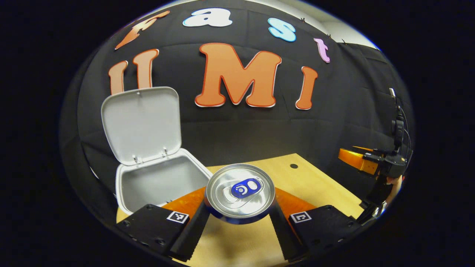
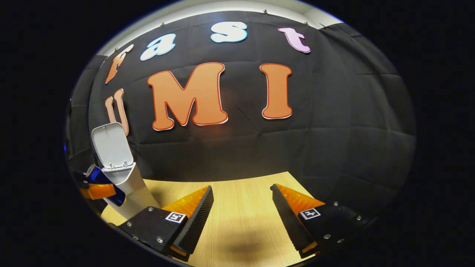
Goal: Press the lid of the desktop garbage bin to open it, pick up the crumpled paper on the desktop and throw it into the bin, then pick up the pop can on the desktop and drop it into the bin, and finally close the garbage bin lid.
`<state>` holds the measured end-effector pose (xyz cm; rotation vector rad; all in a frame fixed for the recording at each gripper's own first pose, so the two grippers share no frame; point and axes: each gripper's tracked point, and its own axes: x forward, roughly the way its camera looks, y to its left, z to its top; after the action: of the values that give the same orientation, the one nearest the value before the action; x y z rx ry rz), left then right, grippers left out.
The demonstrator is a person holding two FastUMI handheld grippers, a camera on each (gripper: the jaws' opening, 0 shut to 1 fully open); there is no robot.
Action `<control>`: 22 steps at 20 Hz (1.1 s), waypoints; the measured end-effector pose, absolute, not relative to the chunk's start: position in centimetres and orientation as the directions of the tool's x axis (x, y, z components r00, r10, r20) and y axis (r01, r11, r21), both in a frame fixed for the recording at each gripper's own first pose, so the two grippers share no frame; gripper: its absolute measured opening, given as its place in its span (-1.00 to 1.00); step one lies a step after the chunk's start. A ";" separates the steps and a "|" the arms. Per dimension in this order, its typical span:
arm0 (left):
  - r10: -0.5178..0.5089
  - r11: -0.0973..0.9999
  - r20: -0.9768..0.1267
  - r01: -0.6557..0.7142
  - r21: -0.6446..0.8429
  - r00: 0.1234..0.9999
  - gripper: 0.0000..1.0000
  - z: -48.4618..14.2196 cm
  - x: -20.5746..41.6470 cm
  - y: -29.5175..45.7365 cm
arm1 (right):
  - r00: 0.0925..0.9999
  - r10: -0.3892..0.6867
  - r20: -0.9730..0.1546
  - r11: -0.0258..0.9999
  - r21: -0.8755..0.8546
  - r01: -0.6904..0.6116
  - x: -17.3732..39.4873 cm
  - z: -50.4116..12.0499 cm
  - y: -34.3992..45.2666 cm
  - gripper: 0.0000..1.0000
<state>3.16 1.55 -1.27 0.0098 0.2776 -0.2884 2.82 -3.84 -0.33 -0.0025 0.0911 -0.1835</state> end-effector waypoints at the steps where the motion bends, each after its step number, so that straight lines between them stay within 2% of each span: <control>1: -0.250 0.967 -0.264 0.256 -0.015 0.931 0.67 -0.8 3.9 2.6 | 0.980 -0.175 -0.093 0.984 -0.010 0.175 3.0 -0.5 -3.6 0.90; 3: -0.211 0.977 -0.250 0.213 -0.022 0.945 0.67 0.3 4.7 4.5 | 0.981 -0.168 -0.098 0.986 -0.013 0.167 3.1 -0.6 -3.2 0.90; 4: -0.195 0.981 -0.243 0.192 -0.033 0.950 0.68 0.8 5.1 5.4 | 0.981 -0.164 -0.100 0.986 -0.014 0.163 3.1 -0.6 -3.0 1.00; 5: -0.173 0.985 -0.234 0.167 -0.043 0.957 0.67 1.3 5.7 6.5 | 0.982 -0.159 -0.103 0.987 -0.011 0.159 3.2 -0.7 -2.9 0.91; 9: -0.064 0.998 -0.153 0.061 -0.023 0.986 0.66 3.8 7.7 10.4 | 0.983 -0.152 -0.103 0.988 -0.005 0.153 3.4 -0.5 -2.6 0.90; 13: 0.010 1.000 -0.130 -0.008 0.020 0.991 0.65 4.4 9.3 12.8 | 0.983 -0.151 -0.104 0.988 -0.014 0.151 3.4 -0.3 -2.6 0.91; 22: 0.052 0.998 -0.202 -0.060 -0.034 0.978 0.65 1.3 11.0 14.5 | 0.980 -0.163 -0.114 0.987 -0.022 0.161 2.7 -0.4 -2.9 0.90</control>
<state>11.01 14.55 1.32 -0.0405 0.2029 0.0561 2.65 -2.88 -0.44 -0.0130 0.1154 -0.1632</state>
